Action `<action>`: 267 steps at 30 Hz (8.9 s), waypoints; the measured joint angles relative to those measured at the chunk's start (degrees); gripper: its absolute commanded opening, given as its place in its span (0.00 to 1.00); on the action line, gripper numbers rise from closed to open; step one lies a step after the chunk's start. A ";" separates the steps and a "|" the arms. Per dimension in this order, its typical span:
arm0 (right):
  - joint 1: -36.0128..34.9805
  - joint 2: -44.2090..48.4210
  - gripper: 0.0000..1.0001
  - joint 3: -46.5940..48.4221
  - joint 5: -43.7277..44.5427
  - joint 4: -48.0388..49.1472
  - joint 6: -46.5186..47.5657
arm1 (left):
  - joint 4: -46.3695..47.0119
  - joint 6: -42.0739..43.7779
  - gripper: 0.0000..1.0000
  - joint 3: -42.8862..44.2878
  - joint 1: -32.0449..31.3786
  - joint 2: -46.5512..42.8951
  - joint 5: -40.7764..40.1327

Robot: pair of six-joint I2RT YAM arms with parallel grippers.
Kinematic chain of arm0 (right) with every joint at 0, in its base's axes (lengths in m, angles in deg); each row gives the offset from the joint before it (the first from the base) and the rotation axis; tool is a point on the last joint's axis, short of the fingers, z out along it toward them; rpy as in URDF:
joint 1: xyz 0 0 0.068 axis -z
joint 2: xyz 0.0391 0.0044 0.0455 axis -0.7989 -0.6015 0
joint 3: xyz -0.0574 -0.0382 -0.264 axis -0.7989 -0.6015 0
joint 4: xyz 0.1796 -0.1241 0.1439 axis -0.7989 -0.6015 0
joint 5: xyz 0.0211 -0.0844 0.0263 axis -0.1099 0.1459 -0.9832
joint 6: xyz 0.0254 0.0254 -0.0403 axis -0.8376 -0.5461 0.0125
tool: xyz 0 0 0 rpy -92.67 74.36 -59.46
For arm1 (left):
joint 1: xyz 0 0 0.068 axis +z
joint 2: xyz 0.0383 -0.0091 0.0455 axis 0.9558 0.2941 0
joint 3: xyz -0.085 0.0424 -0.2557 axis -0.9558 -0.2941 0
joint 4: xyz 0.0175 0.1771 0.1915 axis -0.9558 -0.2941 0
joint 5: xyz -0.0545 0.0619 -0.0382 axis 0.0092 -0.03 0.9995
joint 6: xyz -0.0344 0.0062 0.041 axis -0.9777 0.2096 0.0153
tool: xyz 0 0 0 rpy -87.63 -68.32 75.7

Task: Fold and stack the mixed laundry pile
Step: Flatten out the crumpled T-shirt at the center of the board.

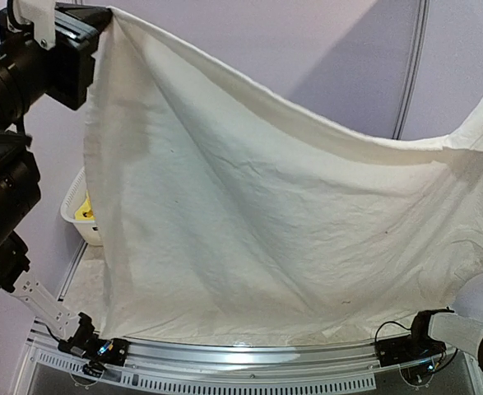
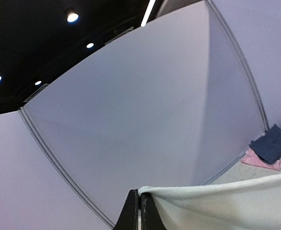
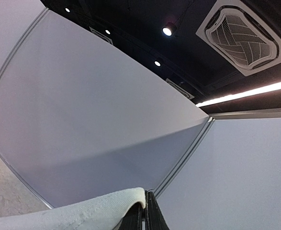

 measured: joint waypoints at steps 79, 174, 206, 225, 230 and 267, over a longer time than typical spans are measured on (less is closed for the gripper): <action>-3.69 -4.96 0.00 -1.09 -4.59 12.83 -6.51 | -2.03 0.79 0.00 -1.18 8.96 -3.85 1.18; -15.80 -40.79 0.00 -40.46 -1.62 23.87 -1.18 | -92.76 -98.31 0.00 -27.91 72.59 7.41 53.94; -18.38 -63.45 0.00 -14.08 17.75 26.67 -8.79 | -93.81 -103.62 0.00 -6.64 79.28 17.20 62.14; -18.78 -37.48 0.00 -7.89 16.20 18.62 -11.67 | -99.56 -99.32 0.00 5.81 79.97 4.39 49.55; -18.78 -36.96 0.00 -8.74 14.60 13.66 -12.22 | -102.38 -101.22 0.00 5.60 79.95 1.27 52.50; -18.73 -24.74 0.00 -19.78 -1.97 10.47 -6.43 | -102.07 -98.44 0.00 -11.76 67.17 -12.66 57.16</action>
